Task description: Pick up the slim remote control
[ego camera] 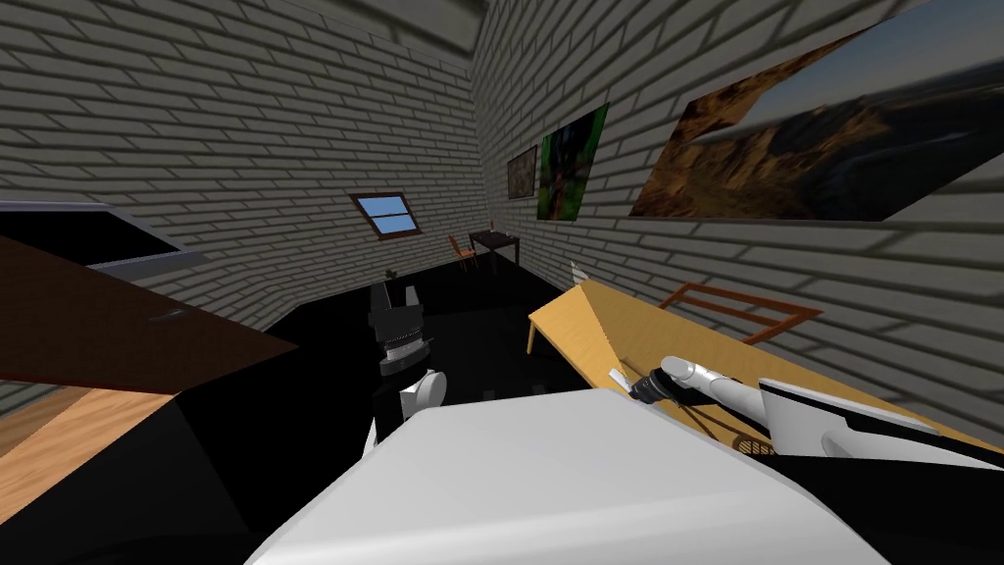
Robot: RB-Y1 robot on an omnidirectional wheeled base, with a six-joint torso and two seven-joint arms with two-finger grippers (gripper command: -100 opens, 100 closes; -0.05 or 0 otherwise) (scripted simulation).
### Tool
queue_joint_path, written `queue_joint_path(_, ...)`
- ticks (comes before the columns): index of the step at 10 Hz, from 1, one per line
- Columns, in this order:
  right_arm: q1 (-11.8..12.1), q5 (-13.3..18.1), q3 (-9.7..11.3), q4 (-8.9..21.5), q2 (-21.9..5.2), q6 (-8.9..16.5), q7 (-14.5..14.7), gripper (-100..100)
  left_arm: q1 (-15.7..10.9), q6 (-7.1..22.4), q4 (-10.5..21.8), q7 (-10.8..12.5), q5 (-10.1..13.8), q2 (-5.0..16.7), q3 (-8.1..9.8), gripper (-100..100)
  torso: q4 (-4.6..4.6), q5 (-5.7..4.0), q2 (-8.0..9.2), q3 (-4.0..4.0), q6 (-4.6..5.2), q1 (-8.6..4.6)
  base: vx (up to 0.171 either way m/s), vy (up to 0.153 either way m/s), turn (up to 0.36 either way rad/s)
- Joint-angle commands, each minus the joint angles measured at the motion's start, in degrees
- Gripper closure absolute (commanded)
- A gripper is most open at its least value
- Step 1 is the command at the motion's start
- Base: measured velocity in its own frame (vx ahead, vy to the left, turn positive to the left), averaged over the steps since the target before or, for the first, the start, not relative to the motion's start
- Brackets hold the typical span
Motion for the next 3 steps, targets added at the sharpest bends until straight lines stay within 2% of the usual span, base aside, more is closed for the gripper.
queue_joint_path(1, -0.6, 0.4, 0.1, -1.4, -1.8, -1.1, -1.3, 100, 0.0, 0.0, 0.0, 0.0, 0.0, 0.0, 0.0, 0, 0.0, 0.0, 0.0, 0.0, 0.0, 0.0, -0.037, 0.034, -0.056)
queue_joint_path(2, -0.2, 0.4, 0.2, -1.6, -1.4, -0.4, -1.2, 100, 0.0, 0.0, 0.0, 0.0, 0.0, 0.0, 0.0, 0, 0.01, 0.03, 0.07, 0.04, 0.02, 0.08, -0.015, 0.014, -0.011)
queue_joint_path(3, -0.2, 0.5, 0.3, -1.8, -1.6, -0.5, -1.6, 0, 0.0, 0.0, 0.0, 0.0, 0.0, 0.0, 0.0, 0, 0.0, -0.01, 0.03, 0.02, 0.01, 0.04, 0.0, 0.0, 0.0)
